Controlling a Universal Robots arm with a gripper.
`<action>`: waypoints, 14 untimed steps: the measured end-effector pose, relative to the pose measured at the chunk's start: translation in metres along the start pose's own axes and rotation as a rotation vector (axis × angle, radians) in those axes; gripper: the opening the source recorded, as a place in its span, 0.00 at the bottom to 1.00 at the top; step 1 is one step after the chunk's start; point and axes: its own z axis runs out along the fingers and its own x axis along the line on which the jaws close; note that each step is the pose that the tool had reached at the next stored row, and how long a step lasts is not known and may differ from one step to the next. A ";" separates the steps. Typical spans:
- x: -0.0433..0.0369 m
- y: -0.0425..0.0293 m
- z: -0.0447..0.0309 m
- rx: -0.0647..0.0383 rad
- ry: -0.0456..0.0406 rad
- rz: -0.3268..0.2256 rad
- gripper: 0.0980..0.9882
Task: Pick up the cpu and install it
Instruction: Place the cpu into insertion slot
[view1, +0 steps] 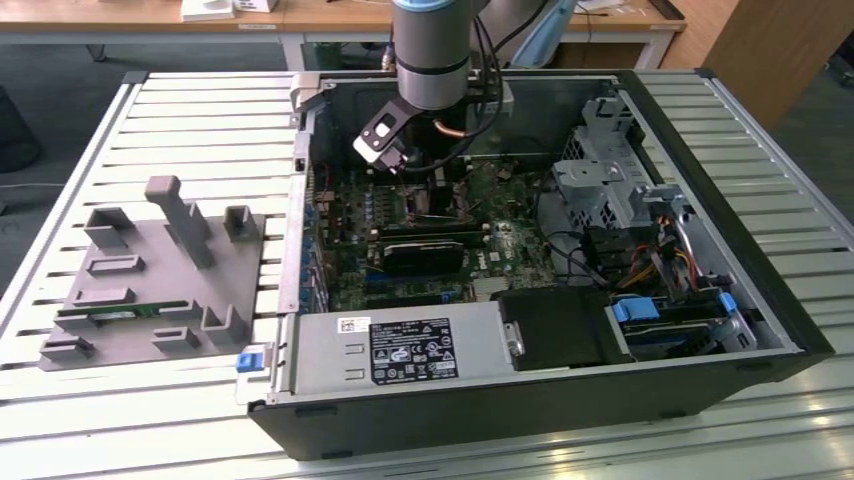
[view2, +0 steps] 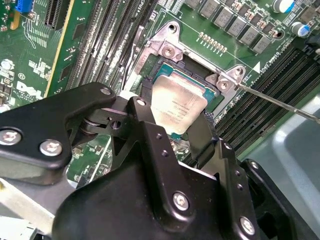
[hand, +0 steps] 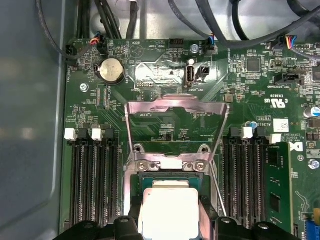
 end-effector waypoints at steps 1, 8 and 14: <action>0.0002 0.0000 0.0003 0.000 -0.0001 0.000 0.48; 0.0003 0.0000 0.0005 0.000 0.0003 0.000 0.48; 0.0003 0.0000 0.0005 0.000 0.0004 0.000 0.57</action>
